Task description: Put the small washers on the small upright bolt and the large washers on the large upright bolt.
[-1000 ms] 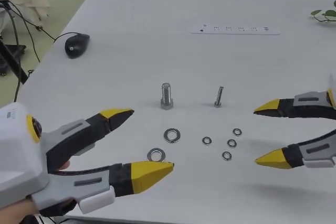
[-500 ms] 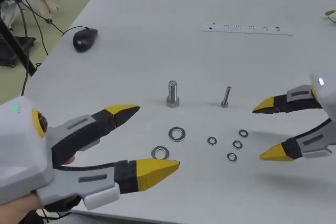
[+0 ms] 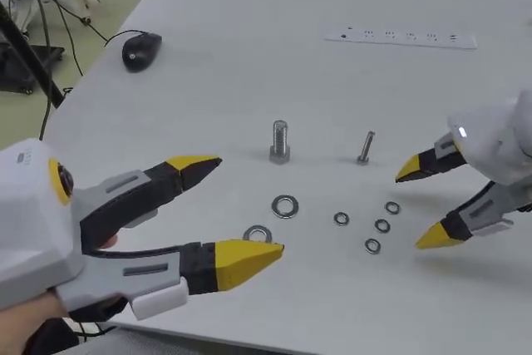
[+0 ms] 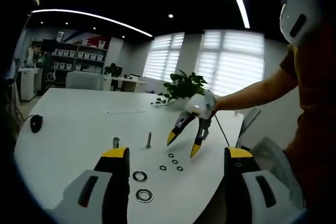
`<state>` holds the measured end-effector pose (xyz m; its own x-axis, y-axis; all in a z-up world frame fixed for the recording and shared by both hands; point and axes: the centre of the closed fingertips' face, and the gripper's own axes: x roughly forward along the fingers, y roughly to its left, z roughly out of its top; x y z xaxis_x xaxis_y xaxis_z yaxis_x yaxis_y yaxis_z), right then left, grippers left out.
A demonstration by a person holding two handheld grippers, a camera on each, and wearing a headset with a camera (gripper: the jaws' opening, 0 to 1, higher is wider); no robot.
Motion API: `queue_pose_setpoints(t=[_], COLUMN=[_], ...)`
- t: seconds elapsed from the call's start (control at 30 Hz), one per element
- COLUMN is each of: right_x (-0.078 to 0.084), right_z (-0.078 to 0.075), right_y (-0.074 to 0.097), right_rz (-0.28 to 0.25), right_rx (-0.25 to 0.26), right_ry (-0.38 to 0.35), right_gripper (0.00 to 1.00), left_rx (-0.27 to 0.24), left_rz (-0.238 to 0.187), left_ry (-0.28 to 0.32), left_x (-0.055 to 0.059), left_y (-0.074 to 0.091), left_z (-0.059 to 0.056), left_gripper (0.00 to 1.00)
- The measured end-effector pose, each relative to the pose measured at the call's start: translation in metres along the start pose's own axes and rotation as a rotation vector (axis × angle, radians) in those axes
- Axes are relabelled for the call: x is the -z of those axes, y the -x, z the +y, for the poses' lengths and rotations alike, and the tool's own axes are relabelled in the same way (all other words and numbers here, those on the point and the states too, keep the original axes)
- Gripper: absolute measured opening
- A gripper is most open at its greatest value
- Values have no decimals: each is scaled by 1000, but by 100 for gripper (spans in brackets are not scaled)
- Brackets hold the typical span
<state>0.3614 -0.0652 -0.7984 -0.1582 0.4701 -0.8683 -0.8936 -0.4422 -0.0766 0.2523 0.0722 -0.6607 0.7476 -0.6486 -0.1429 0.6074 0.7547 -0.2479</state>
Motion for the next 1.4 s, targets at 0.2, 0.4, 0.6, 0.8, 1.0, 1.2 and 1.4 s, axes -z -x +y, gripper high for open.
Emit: queue_pose_setpoints(t=[0.2,0.4,0.6,0.8,1.0,1.2,1.4], right_x=[2,0,6,6,6,10,9], right_z=[-3,-5,-4,-9,-14,-11,-10], right_y=[-7,-12,-18,-18,-20,-23,-22], right_rz=[43,73,117,139,168,199,194], right_rx=[-38,-75,-113,-127,-133,-148,-161], right_ry=[27,68,98,122,157,189,193], right_gripper=[51,49,48,46,43,39,37], left_rx=[-2,-3,-3,-7,-7,-8,-13], left_rz=[-3,-9,-5,-2,-13,-18,-15], left_ry=[2,3,3,2,3,0,0], left_x=[0,-2,-1,0,-3,-5,-4], left_y=[-2,-2,0,0,0,0,2], left_z=[1,2,4,6,7,7,7], left_gripper=[73,72,71,71,71,71,71])
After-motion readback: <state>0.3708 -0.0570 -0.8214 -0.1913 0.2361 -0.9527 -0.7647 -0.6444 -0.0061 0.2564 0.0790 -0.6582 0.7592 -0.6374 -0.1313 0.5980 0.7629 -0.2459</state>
